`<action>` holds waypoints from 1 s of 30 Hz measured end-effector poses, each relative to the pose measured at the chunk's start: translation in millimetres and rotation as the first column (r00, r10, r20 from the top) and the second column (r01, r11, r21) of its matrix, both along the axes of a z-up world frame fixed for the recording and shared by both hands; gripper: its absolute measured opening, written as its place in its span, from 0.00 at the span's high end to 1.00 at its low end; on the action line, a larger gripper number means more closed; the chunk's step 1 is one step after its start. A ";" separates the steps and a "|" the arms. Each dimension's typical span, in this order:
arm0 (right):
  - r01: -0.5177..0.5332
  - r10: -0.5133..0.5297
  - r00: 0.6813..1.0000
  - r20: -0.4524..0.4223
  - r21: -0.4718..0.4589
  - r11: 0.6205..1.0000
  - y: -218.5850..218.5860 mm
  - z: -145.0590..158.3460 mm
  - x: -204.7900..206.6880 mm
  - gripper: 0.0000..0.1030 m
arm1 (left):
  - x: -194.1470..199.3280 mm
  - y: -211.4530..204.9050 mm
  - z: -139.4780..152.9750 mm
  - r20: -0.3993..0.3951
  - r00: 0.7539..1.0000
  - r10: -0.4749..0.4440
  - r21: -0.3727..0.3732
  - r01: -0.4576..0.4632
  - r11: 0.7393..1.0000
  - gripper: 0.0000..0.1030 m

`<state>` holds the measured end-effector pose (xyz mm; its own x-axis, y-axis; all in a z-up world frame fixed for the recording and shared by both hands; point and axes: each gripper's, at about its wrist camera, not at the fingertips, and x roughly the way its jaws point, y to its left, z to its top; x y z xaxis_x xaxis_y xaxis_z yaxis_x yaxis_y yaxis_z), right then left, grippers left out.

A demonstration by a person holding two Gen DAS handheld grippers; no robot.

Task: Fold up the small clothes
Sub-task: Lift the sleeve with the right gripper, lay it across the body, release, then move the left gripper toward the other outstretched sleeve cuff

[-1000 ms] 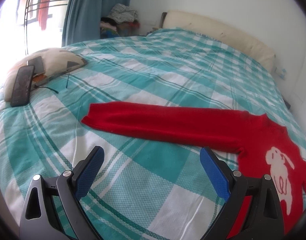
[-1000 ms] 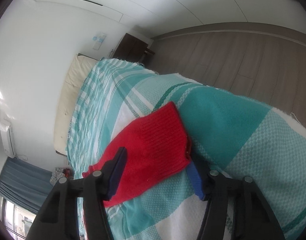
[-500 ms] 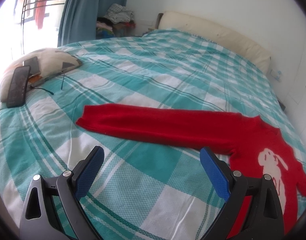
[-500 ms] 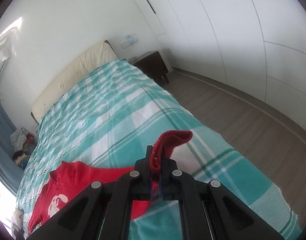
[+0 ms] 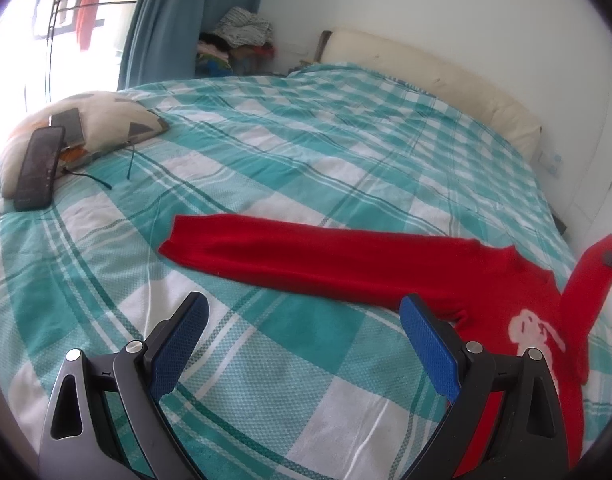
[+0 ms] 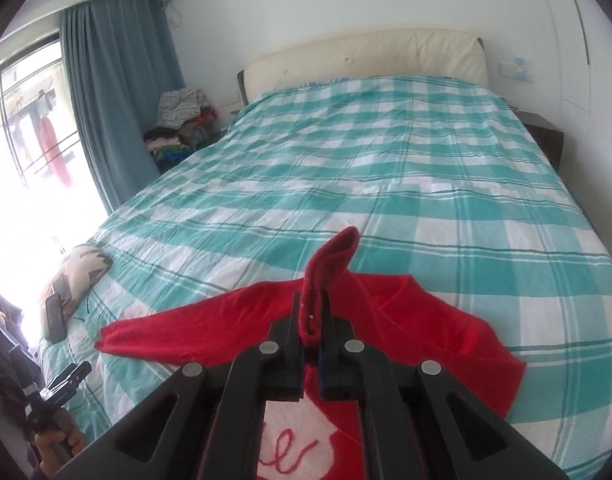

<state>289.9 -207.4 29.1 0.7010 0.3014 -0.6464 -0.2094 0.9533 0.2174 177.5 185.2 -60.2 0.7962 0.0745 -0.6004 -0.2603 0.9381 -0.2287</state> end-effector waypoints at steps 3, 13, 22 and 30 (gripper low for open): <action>-0.111 0.121 0.981 -0.154 0.073 0.991 32.0 -47.2 20.8 0.74 | 0.9 0.5 0.4 0.000 1.000 0.000 0.001 0.000 1.000 0.06; -0.031 0.043 0.992 -0.118 0.105 0.994 -29.2 -60.9 -44.9 0.32 | 4.2 0.2 -1.4 -0.014 1.000 -0.026 -0.030 0.026 0.999 0.05; 0.246 -0.257 0.963 -0.082 -0.123 0.961 -147.3 -98.7 -191.2 0.30 | 8.0 -50.7 -18.8 -0.112 0.971 -0.212 0.042 0.218 0.975 0.05; 0.435 -0.441 0.897 -0.015 -0.139 0.890 -188.9 -119.0 -238.2 0.28 | 17.7 -77.5 -49.6 -0.244 0.935 -0.258 0.107 0.290 0.951 0.05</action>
